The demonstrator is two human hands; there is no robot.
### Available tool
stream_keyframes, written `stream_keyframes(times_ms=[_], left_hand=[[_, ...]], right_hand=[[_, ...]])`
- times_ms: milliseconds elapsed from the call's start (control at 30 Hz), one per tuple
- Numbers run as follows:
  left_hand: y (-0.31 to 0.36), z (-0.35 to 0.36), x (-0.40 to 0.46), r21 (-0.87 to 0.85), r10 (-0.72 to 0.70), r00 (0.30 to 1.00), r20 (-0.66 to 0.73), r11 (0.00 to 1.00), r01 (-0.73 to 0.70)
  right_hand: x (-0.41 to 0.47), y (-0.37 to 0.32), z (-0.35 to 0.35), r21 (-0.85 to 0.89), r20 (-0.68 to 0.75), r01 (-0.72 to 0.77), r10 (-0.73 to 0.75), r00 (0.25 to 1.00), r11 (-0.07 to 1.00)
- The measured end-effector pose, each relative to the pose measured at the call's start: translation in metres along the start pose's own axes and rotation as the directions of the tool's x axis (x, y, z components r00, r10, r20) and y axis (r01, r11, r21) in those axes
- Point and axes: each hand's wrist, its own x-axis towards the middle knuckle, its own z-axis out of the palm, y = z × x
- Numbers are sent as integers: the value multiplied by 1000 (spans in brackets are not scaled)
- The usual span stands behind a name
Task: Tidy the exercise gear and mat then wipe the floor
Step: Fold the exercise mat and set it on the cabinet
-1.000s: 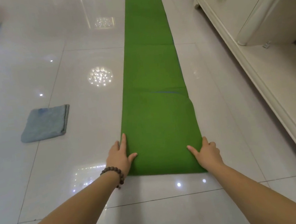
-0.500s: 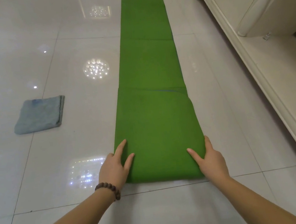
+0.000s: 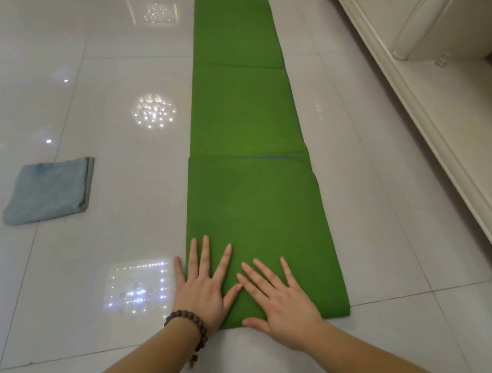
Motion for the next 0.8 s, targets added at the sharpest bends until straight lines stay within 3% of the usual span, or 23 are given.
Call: stream_keyframes(times_ms=[67,167,233,300,367,467,533,633,700,800], left_hand=[[-2,0,7,-29,-29,999,39,999,30],[-3,-9,17,-47,-84,996,24,995,86],[-9,-18,33,-33,-87,994,61,995,89],[-15,-34,52,-99,-93,988,125,989,106],[-20,-49,67,-294,-84,984,158,947,129],[-23,-69,85,-635,-159,986,48,757,153],[-23,-81,96,-749,-262,965,6,638,178],[-22,-93,102,-850,-347,937,41,480,215],[-21,-98,100,-891,-391,913,117,366,270],[-23,-100,99,-928,-396,909,132,273,254]], right_hand=[[7,30,-10,-22,42,-27,28,999,999],[9,84,-23,36,89,-360,355,930,932],[11,111,-29,86,141,-472,458,878,878],[20,124,-41,242,200,-531,493,847,812],[36,129,-53,415,199,-577,549,812,703],[61,134,-65,571,195,-633,663,723,522],[73,136,-69,583,196,-672,724,662,456],[78,142,-74,592,187,-701,779,599,397],[76,149,-78,643,213,-700,806,552,309],[71,159,-88,774,274,-617,805,526,140]])
